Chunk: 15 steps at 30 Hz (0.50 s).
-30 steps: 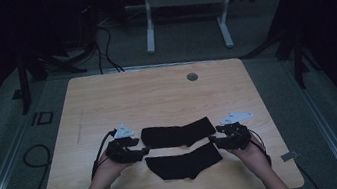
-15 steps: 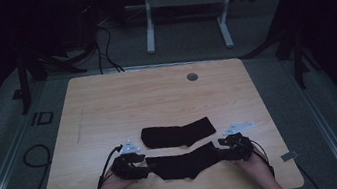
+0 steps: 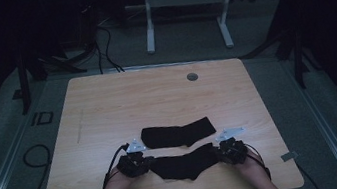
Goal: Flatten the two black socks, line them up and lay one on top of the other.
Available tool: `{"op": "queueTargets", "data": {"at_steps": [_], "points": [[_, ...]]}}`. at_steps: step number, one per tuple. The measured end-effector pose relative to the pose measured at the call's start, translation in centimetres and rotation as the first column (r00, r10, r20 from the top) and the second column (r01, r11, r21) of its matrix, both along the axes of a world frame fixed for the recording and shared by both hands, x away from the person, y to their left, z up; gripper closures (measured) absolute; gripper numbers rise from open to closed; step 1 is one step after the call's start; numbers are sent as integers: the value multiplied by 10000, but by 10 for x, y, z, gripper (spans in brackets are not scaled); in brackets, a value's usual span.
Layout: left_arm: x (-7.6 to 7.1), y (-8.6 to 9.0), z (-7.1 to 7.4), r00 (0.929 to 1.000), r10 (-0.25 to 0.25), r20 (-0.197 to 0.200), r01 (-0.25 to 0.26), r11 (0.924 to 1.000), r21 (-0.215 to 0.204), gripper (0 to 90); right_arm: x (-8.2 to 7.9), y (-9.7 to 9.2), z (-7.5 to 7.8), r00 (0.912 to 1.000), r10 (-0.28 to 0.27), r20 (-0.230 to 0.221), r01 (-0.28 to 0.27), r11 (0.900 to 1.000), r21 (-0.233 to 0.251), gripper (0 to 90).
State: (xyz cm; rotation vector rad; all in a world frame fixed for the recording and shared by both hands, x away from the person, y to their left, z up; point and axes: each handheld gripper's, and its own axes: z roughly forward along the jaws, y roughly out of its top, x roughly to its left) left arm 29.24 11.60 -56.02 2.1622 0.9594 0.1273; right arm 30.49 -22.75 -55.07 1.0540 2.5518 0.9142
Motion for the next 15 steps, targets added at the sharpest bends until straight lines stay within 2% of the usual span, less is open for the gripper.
{"op": "queueTargets", "data": {"at_steps": [4,7,13,15], "points": [[-5,2,15,9991,-147,405,150,9999,-70,847,-3,-2,15,9994,23,358,-34,9995,325,847],[-6,5,32,9970,63,768,-44,9997,-242,847,-4,-3,34,9962,34,865,-88,9981,616,848],[10,15,76,9908,520,1248,-485,9983,-308,846,8,-2,60,9893,-55,1460,-96,9947,1023,847],[15,16,88,9880,535,1448,-529,9986,-80,846,13,1,67,9859,-70,1674,-109,9943,1059,847]]}}
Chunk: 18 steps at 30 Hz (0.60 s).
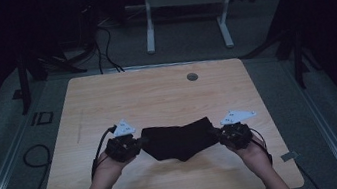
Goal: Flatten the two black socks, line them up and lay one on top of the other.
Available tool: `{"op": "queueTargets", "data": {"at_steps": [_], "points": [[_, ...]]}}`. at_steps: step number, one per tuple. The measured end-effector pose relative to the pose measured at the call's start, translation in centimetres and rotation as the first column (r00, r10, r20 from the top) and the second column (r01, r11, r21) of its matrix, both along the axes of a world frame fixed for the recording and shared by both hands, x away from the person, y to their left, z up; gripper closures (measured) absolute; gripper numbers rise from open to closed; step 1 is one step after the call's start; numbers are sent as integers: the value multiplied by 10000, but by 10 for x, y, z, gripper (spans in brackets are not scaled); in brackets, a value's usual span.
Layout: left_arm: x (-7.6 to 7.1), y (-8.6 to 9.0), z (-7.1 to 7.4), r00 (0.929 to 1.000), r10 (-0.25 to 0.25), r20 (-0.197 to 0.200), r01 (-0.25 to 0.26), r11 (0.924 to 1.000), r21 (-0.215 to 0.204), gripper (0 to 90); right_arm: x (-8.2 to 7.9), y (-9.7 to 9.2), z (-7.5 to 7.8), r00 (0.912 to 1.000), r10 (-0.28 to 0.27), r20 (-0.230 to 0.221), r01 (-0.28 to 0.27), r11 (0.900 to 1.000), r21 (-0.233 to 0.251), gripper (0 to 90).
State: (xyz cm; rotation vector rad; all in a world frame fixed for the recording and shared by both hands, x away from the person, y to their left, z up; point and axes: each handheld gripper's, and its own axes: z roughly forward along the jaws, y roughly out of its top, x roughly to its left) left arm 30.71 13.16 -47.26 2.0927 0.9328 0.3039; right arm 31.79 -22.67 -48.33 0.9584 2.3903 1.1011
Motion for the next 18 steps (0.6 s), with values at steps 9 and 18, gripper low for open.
{"op": "queueTargets", "data": {"at_steps": [9,18], "points": [[44,1,1,9964,591,-610,-572,9979,316,845,35,11,1,9987,-493,150,492,9988,79,847],[74,-2,-38,9804,598,-1879,-527,9977,424,843,62,10,-34,9921,-937,-834,913,9953,-329,845]]}}
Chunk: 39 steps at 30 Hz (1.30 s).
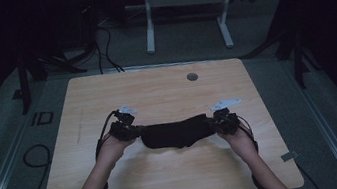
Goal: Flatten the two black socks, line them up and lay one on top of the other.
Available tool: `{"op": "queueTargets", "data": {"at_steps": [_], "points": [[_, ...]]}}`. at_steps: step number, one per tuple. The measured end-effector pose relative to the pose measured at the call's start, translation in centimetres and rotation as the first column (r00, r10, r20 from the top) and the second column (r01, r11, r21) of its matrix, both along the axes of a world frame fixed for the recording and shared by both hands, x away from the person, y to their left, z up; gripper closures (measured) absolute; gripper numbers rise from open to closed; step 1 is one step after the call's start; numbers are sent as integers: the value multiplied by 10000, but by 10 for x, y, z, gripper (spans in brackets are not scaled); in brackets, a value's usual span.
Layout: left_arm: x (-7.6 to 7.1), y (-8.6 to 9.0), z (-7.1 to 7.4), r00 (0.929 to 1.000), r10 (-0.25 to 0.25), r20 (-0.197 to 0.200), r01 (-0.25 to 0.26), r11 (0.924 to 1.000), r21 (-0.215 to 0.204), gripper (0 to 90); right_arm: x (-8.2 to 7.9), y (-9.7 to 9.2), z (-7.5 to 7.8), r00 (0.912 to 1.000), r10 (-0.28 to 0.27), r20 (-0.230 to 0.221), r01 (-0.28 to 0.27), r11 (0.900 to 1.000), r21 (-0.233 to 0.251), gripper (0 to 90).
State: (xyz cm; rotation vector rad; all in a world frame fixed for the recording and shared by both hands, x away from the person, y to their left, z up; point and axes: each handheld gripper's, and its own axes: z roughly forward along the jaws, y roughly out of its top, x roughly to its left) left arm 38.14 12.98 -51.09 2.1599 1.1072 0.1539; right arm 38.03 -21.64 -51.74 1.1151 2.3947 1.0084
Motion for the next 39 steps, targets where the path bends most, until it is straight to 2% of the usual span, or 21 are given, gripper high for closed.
{"op": "queueTargets", "data": {"at_steps": [6,14,16,19,23,26,28,32,35,37,39], "points": [[17,-11,-16,9992,4,-392,10,9993,360,840,9,1,-14,9995,-303,-123,295,9977,-618,843],[27,-18,-31,9994,52,-328,-31,9979,649,812,16,-1,-31,9974,-532,-492,489,9952,-847,827],[27,-17,-34,9990,97,-427,-70,9981,610,805,16,-2,-31,9972,-576,-482,538,9955,-775,827],[27,-15,-37,9993,219,-307,-200,9979,609,770,17,-3,-31,9970,-590,-510,550,9956,-758,823],[27,-12,-38,9992,287,-284,-269,9978,599,720,19,-4,-31,9963,-644,-570,602,9956,-716,803],[26,-11,-37,9994,279,-221,-266,9980,576,720,18,-4,-32,9961,-677,-567,638,9956,-682,796],[23,-10,-34,9994,292,-182,-285,9988,389,718,18,-4,-32,9960,-685,-578,647,9957,-659,796],[16,-9,-26,9995,284,-146,-285,9996,-79,645,18,-4,-32,9959,-684,-587,642,9954,-710,793],[12,-9,-23,9997,218,-68,-218,9998,3,647,19,-4,-31,9960,-656,-605,613,9955,-716,786],[10,-9,-23,9997,226,-10,-226,9997,117,684,19,-4,-31,9957,-652,-660,606,9957,-695,767],[10,-8,-24,9998,190,-108,-189,9998,69,705,20,-5,-29,9953,-690,-676,647,9959,-636,737]]}}
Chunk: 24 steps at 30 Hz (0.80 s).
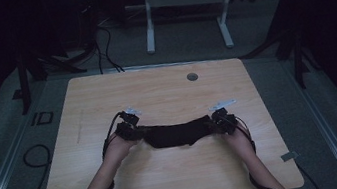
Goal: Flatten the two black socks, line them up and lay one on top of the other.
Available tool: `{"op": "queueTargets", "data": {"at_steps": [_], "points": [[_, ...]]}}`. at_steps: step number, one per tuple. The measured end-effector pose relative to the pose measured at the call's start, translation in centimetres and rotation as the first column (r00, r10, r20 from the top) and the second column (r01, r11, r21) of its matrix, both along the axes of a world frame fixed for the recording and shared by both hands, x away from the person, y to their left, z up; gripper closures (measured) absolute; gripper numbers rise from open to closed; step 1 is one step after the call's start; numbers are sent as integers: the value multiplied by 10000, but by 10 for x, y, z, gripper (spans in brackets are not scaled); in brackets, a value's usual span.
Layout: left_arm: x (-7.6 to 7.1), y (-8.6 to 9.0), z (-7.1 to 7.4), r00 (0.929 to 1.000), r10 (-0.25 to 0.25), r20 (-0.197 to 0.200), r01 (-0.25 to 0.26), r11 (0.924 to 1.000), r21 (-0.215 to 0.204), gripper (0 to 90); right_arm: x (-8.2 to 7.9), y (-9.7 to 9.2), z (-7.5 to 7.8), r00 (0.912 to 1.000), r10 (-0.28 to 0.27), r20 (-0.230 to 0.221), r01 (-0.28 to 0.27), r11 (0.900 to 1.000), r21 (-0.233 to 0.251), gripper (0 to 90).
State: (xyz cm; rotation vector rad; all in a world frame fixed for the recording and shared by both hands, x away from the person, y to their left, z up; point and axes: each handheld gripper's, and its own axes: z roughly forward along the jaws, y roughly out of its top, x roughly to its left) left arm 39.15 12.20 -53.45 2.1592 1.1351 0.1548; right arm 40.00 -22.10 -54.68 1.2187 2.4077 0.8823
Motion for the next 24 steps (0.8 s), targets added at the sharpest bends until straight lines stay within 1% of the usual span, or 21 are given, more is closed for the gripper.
{"op": "queueTargets", "data": {"at_steps": [1,4,5,6,7,8,10,11,12,14,15,16,17,18,19,20,21,22,23,24], "points": [[0,0,-1,10000,-15,-16,15,10000,-13,720,0,-1,1,10000,-38,25,38,10000,28,735],[-1,-1,-3,10000,-34,-16,34,10000,-11,714,0,-6,5,9997,-187,148,183,9996,226,716],[-1,0,-3,10000,-58,-6,58,10000,44,679,1,-8,7,9995,-250,177,245,9993,284,691],[-1,0,-3,10000,-54,-2,54,10000,34,666,1,-9,8,9994,-280,203,274,9992,296,652],[-2,0,-2,10000,-60,15,61,10000,-77,666,2,-10,9,9992,-339,231,332,9990,309,612],[-3,0,-2,9999,-86,61,87,9999,-95,638,2,-12,11,9985,-477,257,467,9982,380,580],[-6,0,2,9995,28,320,-26,10000,-52,533,2,-15,13,9976,-592,353,576,9974,441,519],[-7,1,3,9991,44,423,-42,10000,-52,466,2,-17,15,9967,-669,467,647,9968,461,480],[-8,2,5,9986,48,536,-45,10000,-59,431,1,-18,16,9960,-707,539,680,9964,498,456],[-10,4,8,9975,137,699,-125,9998,-173,356,0,-21,20,9944,-776,720,729,9952,656,392],[-12,5,9,9969,190,758,-174,9996,-223,305,0,-22,22,9940,-774,767,719,9948,722,367],[-13,6,10,9965,180,822,-150,9992,-365,248,-1,-23,24,9935,-734,866,663,9944,822,325],[-15,7,10,9953,172,955,-121,9985,-539,198,-3,-24,27,9933,-672,945,576,9932,1009,287],[-17,7,11,9939,183,1087,-121,9983,-575,141,-4,-24,29,9925,-624,1051,505,9924,1121,266],[-19,8,11,9914,163,1295,-96,9986,-529,119,-5,-25,31,9920,-571,1122,430,9914,1238,211],[-22,9,10,9867,151,1620,-69,9987,-511,103,-7,-25,33,9926,-328,1168,178,9918,1267,143],[-23,10,9,9857,157,1676,-89,9991,-416,96,-8,-25,35,9924,-126,1221,-30,9919,1266,147],[-24,11,8,9852,184,1702,-118,9991,-401,86,-9,-25,35,9921,-95,1253,-68,9916,1288,140],[-25,14,6,9827,293,1828,-200,9984,-525,76,-10,-25,35,9922,-53,1244,-99,9926,1213,135],[-25,16,5,9819,360,1861,-249,9978,-614,76,-11,-25,35,9913,85,1317,-237,9932,1141,132]]}}
